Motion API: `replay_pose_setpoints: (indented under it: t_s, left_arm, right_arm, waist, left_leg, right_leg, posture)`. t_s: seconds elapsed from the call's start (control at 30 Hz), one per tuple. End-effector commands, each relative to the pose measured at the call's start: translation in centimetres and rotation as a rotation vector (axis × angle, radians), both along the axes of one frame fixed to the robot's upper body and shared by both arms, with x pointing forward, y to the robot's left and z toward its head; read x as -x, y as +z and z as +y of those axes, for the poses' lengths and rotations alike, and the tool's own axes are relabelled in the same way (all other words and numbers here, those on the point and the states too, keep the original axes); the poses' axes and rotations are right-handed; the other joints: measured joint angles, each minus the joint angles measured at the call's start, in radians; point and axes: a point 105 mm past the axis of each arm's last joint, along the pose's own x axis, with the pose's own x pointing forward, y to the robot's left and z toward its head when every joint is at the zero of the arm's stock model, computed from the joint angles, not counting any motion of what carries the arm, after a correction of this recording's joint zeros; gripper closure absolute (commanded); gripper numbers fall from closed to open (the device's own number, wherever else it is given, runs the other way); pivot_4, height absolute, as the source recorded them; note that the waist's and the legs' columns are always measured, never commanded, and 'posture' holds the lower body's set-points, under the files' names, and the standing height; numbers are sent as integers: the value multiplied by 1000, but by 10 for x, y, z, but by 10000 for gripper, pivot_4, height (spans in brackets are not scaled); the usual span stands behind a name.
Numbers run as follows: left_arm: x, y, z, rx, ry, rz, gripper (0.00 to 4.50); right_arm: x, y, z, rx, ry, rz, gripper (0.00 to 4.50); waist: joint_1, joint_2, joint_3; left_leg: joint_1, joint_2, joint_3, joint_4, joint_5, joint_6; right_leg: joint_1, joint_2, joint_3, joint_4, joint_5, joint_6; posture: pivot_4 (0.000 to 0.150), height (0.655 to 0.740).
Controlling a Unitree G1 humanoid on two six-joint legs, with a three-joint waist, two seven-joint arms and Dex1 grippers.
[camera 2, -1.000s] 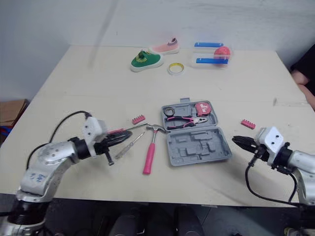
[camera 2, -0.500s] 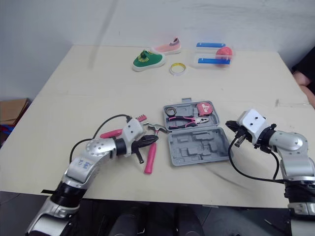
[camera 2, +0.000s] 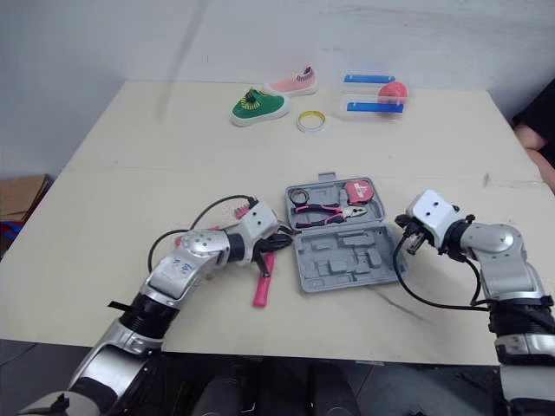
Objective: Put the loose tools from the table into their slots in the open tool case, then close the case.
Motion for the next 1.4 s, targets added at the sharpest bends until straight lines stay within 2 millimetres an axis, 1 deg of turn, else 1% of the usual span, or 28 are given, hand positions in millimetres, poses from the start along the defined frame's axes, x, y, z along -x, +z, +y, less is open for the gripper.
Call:
replay_pose_setpoints:
  t_s: [0.03, 0.13, 0.23, 0.3, 0.47, 0.57, 0.67, 0.73, 0.87, 1.0, 1.07, 1.23, 1.3, 1.4]
  left_arm:
    - [-5, 4, -5, -11, 5, -20, 45000]
    - [-9, 2, -7, -25, 17, -29, 45000]
    - [-16, 5, -10, -20, 38, -39, 45000]
    - [-18, 5, -12, -9, 43, -19, 45000]
    - [-18, 2, -15, -13, 40, -5, 45000]
    - [-14, 2, -26, -6, -16, 3, 45000]
    - [-9, 9, -33, 51, -62, 30, 45000]
    - [-5, 10, -36, 53, -104, 28, 45000]
    - [10, 4, -42, 16, -202, 38, 45000]
    - [28, -1, -46, 2, -300, 63, 45000]
    - [34, -2, -44, -11, -333, 67, 45000]
    - [41, -1, -39, -24, -374, 72, 45000]
    - [45, 0, -36, -30, -396, 76, 45000]
    - [49, -2, -28, -64, -419, 89, 45000]
  right_arm:
    - [-8, 4, -2, 15, -9, -20, 44730]
    - [-12, 0, -1, 20, 4, -8, 44730]
    - [-15, -2, 4, 17, 34, -10, 44730]
    - [-16, -4, 7, 7, 51, 8, 44730]
    - [-13, -8, 10, 1, 99, 39, 44730]
    - [-6, -7, 13, -21, 155, 66, 44730]
    - [7, -7, 19, -50, 242, 86, 44730]
    - [11, -8, 18, -64, 245, 89, 44730]
    - [30, -17, 13, -73, 264, 137, 44730]
    - [48, -18, 8, -86, 267, 156, 44730]
    - [56, -18, 6, -91, 267, 164, 44730]
    - [78, -20, 7, -112, 275, 206, 44730]
    - [92, -20, 16, -149, 316, 225, 44730]
    - [99, -20, 21, -173, 305, 240, 44730]
  waist:
    - [0, 0, 0]
    - [-1, 0, 0]
    - [0, 0, 0]
    - [0, 0, 0]
    - [1, 0, 0]
    - [1, 0, 0]
    - [4, 0, 0]
    - [4, 0, 0]
    - [4, 0, 0]
    - [14, 0, 0]
    - [22, 0, 0]
    - [25, 0, 0]
    - [25, 0, 0]
    - [21, 0, 0]
  left_leg:
    - [0, 0, 0, 0, 0, 0]
    - [0, 0, 0, 0, 0, 0]
    - [0, 0, 0, 0, 0, 0]
    - [0, -1, 1, 1, 0, 0]
    - [1, 0, 1, 1, 0, 0]
    - [1, -1, 1, 1, 0, 0]
    - [1, -1, 0, 1, 0, 0]
    - [0, 0, 0, 1, 0, 0]
    - [1, 0, 0, 1, 0, -1]
    - [0, 0, 0, 1, 0, -1]
    - [1, 0, 0, 0, 0, -1]
    - [1, 0, 0, 1, 0, 0]
    - [0, 0, 0, 0, 0, 0]
    - [0, 0, -1, 0, 0, 0]
  right_leg:
    - [0, 0, 0, 0, 0, 0]
    - [0, 0, 0, 0, 0, 0]
    - [0, 0, 0, 0, 0, 0]
    - [0, 0, 0, 1, 0, 0]
    - [0, 0, 0, 1, 0, 0]
    - [1, 0, 0, 1, 0, 0]
    - [1, 0, 0, 1, 0, 0]
    - [1, 0, 0, 0, 0, 0]
    - [1, 0, 0, 0, 0, 0]
    - [1, 0, 0, 0, 0, 0]
    - [1, 0, 0, 0, 0, 0]
    - [1, 0, 0, 0, 0, 0]
    - [1, 0, 0, -1, 0, 0]
    - [1, 0, 0, -1, 0, 0]
  posture:
    - [1500, 7400]
    - [1500, 7400]
    - [1500, 7400]
    - [1500, 7400]
    - [1500, 7400]
    - [1500, 7400]
    - [1500, 7400]
    - [1500, 7400]
    - [1500, 7400]
    - [1500, 7400]
    - [1500, 7400]
    - [1500, 7400]
    - [1500, 7400]
    - [1500, 7400]
